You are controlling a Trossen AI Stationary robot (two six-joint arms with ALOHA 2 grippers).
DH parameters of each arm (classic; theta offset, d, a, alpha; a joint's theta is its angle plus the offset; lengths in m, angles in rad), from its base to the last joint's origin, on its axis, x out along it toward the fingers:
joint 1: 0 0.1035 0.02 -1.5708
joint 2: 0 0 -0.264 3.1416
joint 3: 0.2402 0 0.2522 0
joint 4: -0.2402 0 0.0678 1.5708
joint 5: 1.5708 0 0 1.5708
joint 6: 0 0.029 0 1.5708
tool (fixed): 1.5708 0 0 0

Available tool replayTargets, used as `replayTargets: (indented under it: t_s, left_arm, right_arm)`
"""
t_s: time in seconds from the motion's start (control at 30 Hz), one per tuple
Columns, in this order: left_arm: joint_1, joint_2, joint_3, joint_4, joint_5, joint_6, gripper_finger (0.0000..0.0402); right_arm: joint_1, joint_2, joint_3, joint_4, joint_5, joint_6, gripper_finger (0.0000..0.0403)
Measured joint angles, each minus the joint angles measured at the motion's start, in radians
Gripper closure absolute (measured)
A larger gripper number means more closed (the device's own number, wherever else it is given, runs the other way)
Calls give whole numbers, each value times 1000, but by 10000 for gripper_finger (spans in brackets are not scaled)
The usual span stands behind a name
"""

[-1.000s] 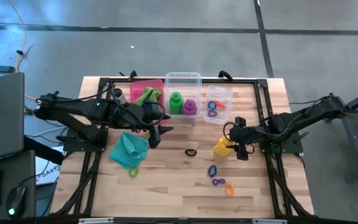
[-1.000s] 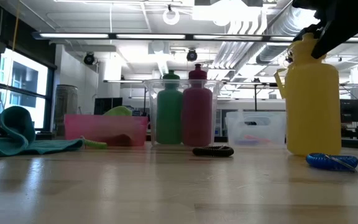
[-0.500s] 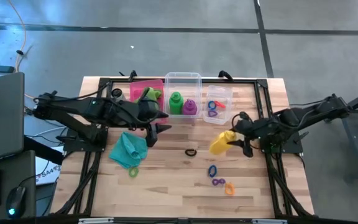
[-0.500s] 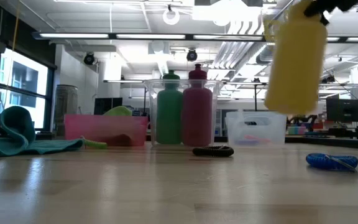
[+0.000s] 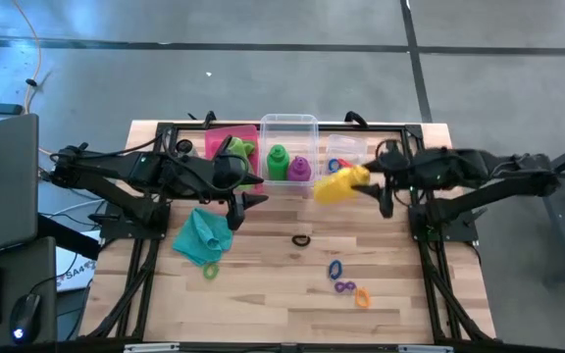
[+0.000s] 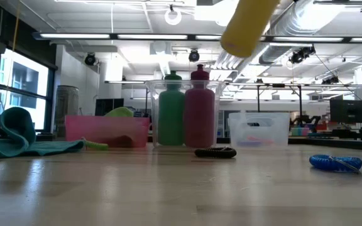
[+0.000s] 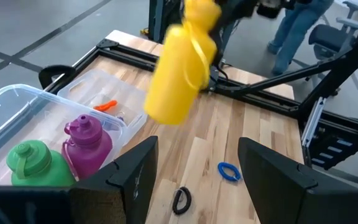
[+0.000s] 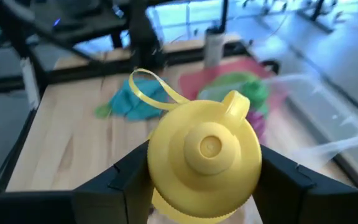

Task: Pick & Place Sports Items
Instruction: Put the yellow water bottle into the left transparent bin

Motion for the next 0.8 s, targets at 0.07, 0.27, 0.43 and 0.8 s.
replayTargets:
  t_s: [0.07,0.27,0.43,0.8]
  left_arm:
    - [0,0,0,0,0,0,186]
    - [0,0,0,-3,0,19,186]
    - [0,-1,0,-9,-43,46,186]
    - [0,-48,0,-123,-125,92,186]
  right_arm:
    - [-39,9,39,1,-3,-10,200]
    - [-161,64,134,5,-6,-76,197]
    - [-266,127,173,49,-103,-97,198]
    - [-435,324,304,107,-227,-158,198]
